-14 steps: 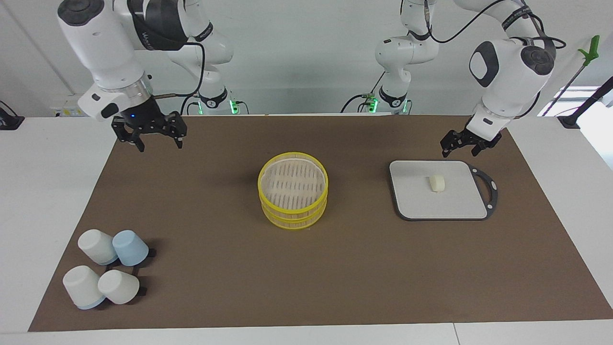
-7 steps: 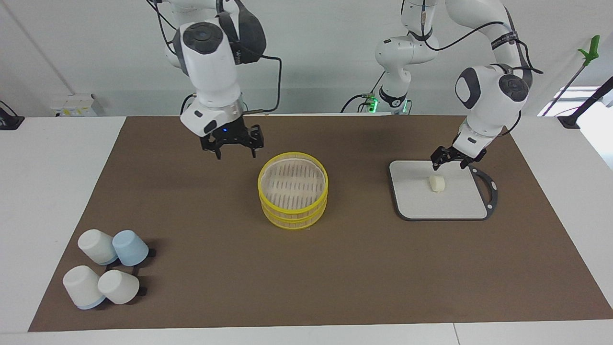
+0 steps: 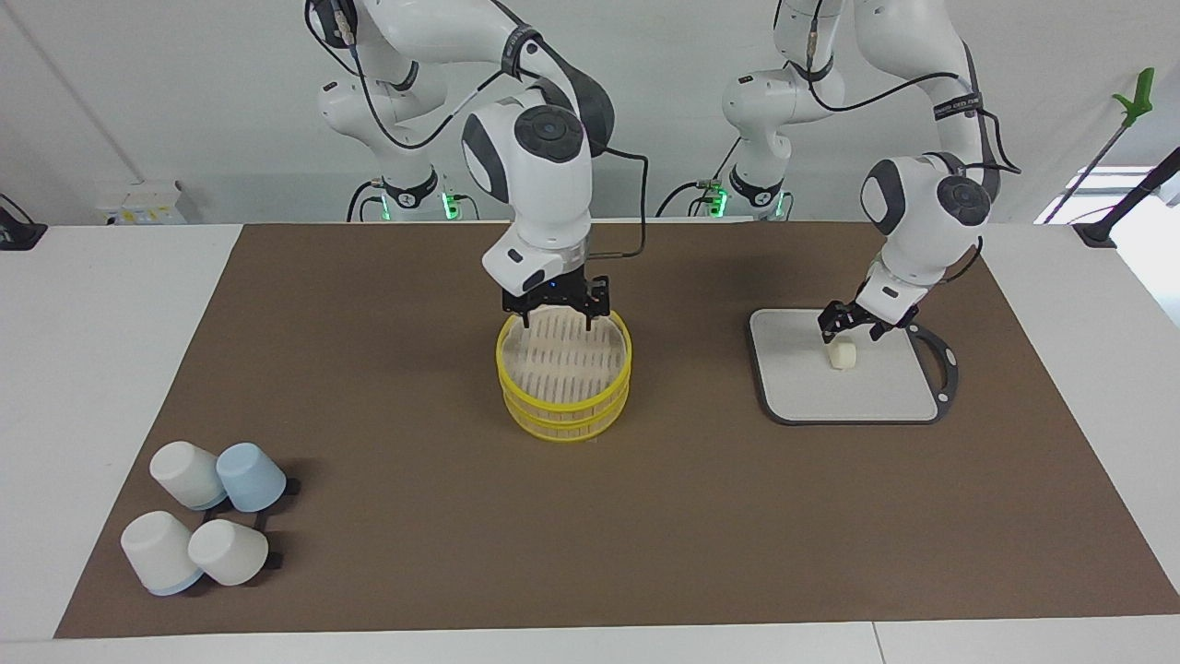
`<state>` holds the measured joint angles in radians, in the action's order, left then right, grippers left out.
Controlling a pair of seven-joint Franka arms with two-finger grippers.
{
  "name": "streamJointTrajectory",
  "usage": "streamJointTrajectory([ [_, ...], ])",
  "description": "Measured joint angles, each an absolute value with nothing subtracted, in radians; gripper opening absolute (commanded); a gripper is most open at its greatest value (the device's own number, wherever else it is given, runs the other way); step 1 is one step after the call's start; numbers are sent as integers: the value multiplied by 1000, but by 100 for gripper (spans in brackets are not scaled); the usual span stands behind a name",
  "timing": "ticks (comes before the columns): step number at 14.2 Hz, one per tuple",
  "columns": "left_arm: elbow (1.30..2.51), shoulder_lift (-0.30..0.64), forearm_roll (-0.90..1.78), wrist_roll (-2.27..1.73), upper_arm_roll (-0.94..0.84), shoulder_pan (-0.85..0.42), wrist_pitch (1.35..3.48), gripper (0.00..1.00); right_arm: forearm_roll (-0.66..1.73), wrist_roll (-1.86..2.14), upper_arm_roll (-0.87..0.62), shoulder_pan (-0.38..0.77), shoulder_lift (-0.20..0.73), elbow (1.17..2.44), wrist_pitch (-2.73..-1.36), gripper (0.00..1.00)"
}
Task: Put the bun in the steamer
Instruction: 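Lift the steamer lid with the right gripper while the left gripper grasps the bun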
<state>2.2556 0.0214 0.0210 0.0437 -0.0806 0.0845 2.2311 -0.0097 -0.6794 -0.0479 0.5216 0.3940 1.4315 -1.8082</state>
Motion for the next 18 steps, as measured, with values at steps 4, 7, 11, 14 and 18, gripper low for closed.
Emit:
streamJointTrajectory([
  [4,2264,36,21,72,-80,90,2263,90,-10,-765,-47,587,502,1355,-1853,94],
  [7,2265,46,21,90,-80,105,2277,88,-10,-765,-47,604,524,1336,-1860,94],
  [11,2266,55,21,93,-82,106,2282,88,-17,-766,-47,637,542,1336,-1880,90],
  [14,2266,58,21,94,-84,106,2284,84,-22,-766,-46,640,557,1338,-1900,83],
  [18,2268,75,21,95,-86,106,2290,82,-22,-769,-47,640,562,1361,-1912,11],
])
